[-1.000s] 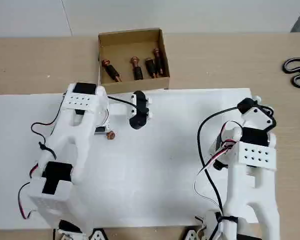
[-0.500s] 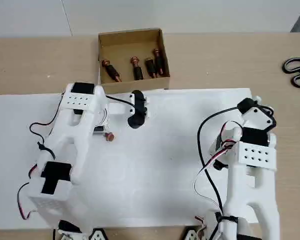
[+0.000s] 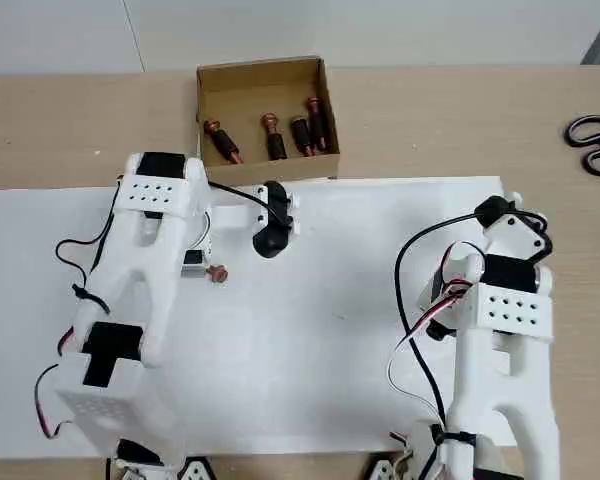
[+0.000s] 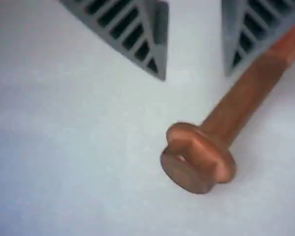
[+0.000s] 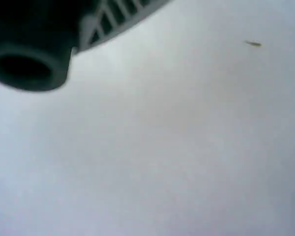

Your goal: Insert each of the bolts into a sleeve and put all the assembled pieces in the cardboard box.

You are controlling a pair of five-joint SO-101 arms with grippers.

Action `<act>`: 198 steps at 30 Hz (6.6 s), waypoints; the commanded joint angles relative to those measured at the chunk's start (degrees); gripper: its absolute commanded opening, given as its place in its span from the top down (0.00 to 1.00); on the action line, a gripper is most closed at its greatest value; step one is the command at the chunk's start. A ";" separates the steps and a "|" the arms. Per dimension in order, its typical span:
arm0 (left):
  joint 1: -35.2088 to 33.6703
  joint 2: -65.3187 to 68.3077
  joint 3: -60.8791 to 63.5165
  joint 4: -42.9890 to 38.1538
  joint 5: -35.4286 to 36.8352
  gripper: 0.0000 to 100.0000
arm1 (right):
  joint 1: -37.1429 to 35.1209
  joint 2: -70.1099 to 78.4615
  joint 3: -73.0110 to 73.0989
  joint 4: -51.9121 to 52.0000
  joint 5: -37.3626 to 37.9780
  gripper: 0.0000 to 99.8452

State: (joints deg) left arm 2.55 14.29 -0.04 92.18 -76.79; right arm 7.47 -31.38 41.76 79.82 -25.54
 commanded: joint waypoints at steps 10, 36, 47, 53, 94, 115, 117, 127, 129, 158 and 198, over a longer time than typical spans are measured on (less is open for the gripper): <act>0.44 0.35 3.74 -9.93 -15.82 0.92 | 0.48 -1.98 -2.29 0.57 0.18 1.00; 2.99 9.67 3.30 -3.08 -15.47 0.92 | 0.48 -2.07 -2.37 0.22 0.18 1.00; 3.52 9.58 -7.78 7.82 -12.66 0.99 | 0.48 -2.07 -2.73 0.04 0.18 1.00; 3.52 9.58 -15.60 8.00 -6.24 0.99 | 0.22 -2.07 -2.99 0.04 0.18 1.00; 5.80 -42.29 -13.14 5.98 74.99 0.99 | -12.88 -43.74 -0.79 3.74 14.33 1.00; 6.15 -100.66 46.99 -24.26 88.79 0.99 | -14.90 -71.60 29.71 -15.16 21.01 1.00; 6.24 -106.55 52.62 -27.60 91.34 0.99 | -18.77 -71.96 30.95 -15.16 21.36 1.00; 6.33 -118.15 65.54 -35.69 100.04 0.99 | -33.63 -72.48 41.85 -30.64 21.45 1.00; 6.42 -118.07 65.80 -36.57 102.15 0.99 | -37.32 -72.48 43.69 -33.71 21.45 1.00; 20.13 -118.07 73.10 -44.92 109.63 0.99 | -53.32 -72.57 46.77 -45.76 30.42 1.00; 29.27 -118.15 76.18 -35.52 109.36 0.99 | -56.48 -72.66 42.37 -50.42 38.15 1.00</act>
State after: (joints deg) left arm 29.80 -103.78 76.53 55.25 32.13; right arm -48.26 -103.03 88.09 32.53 11.74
